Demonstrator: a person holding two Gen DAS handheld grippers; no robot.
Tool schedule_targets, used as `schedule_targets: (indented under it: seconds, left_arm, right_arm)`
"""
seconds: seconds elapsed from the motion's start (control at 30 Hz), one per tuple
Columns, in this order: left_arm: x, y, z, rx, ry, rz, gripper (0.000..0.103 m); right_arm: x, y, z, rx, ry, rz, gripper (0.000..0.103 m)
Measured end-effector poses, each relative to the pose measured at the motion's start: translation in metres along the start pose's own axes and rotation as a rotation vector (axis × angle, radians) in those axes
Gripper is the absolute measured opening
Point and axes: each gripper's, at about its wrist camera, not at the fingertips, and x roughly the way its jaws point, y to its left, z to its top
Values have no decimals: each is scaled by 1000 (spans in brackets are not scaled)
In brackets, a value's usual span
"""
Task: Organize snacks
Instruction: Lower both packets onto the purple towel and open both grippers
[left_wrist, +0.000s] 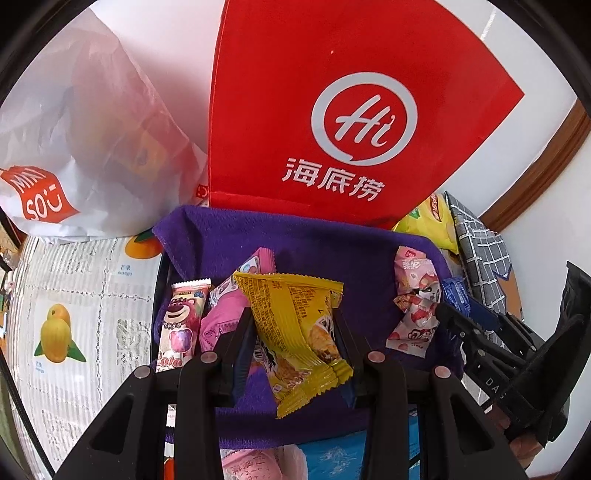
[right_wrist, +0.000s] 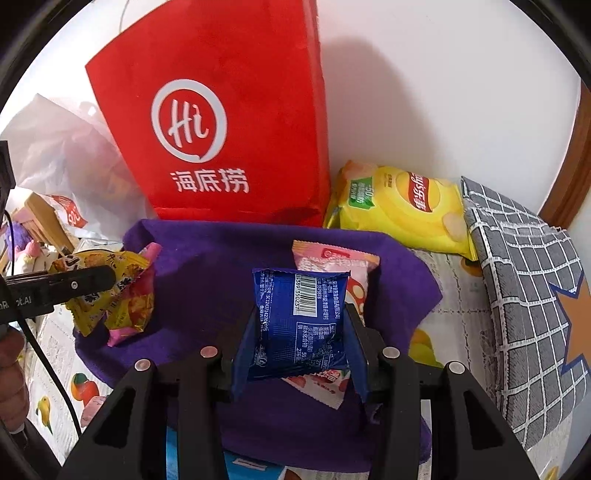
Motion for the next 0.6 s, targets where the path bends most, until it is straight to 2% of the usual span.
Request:
schedule_targets:
  seconds: [0.6]
  left_arm:
    - [8, -1, -1, 11, 43, 0, 37]
  right_arm:
    - [5, -9, 3, 42, 12, -65, 46]
